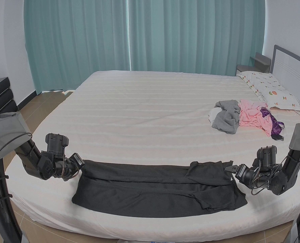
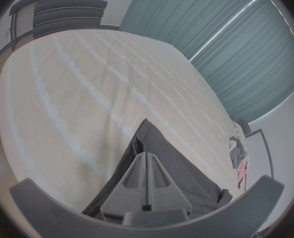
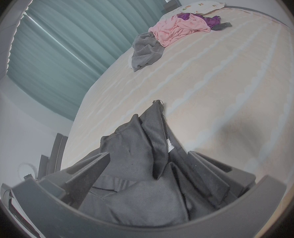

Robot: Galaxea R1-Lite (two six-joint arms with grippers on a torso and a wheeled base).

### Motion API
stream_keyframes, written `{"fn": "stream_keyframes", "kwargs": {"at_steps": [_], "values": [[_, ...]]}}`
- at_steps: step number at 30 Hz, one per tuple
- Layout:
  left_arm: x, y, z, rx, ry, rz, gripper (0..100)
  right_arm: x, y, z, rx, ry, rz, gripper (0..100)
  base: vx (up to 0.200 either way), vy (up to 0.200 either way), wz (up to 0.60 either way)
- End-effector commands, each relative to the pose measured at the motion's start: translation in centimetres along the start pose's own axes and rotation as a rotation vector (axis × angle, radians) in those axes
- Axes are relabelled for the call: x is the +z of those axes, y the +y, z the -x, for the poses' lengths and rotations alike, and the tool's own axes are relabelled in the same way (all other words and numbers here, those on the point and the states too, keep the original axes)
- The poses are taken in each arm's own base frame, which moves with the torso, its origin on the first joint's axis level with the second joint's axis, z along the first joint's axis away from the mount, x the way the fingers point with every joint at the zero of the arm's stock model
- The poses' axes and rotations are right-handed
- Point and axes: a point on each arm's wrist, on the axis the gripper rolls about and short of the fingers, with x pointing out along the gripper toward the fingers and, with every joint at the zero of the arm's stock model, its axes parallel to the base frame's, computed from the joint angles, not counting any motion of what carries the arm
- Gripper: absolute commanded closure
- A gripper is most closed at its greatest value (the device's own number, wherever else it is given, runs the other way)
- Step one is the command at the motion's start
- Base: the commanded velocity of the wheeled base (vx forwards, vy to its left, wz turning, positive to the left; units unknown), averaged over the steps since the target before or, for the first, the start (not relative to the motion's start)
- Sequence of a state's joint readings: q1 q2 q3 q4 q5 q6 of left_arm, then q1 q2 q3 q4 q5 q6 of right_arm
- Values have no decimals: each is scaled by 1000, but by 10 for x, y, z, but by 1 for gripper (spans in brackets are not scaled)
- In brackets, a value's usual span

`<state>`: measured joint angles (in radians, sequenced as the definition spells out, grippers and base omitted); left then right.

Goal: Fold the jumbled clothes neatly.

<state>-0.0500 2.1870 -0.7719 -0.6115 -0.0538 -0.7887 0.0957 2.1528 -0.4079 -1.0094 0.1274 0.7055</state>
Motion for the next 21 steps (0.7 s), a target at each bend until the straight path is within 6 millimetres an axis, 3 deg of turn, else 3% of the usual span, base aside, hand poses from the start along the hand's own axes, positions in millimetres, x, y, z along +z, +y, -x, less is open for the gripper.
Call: {"fn": "stream_keyframes", "kwargs": {"at_steps": [1, 9, 21], "values": [[11, -5, 18, -28, -48, 1, 100, -2, 23, 12, 26, -33, -6, 0, 0, 0, 0], [6, -2, 27, -19, -41, -72, 100, -9, 33, 17, 13, 18, -90, 0, 0, 0, 0], [6, -1, 24, -18, -40, -72, 100, -16, 45, 1, -81, 64, -190, 0, 0, 0, 0]]}}
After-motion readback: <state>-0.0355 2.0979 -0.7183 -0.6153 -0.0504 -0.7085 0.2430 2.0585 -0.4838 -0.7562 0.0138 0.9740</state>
